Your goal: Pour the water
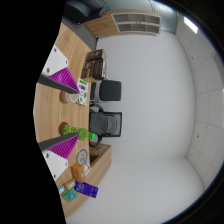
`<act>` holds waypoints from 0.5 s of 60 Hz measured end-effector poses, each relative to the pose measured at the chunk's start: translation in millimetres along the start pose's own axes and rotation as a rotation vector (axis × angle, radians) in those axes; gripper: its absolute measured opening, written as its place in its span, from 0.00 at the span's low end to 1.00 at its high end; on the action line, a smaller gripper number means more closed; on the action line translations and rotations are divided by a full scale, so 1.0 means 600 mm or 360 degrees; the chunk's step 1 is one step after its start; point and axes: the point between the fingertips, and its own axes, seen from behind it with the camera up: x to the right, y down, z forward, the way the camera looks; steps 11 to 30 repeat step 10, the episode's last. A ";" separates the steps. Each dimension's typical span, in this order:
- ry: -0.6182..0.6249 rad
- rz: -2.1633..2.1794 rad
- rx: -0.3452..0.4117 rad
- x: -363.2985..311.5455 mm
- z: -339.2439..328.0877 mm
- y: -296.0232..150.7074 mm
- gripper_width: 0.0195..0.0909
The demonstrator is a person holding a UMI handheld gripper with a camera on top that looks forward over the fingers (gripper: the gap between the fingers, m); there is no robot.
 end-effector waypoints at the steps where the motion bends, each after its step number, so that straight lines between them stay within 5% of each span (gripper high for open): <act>1: -0.0002 -0.0001 -0.0001 -0.002 0.000 0.000 0.84; 30: -0.0023 0.0017 -0.0006 -0.016 0.005 -0.006 0.84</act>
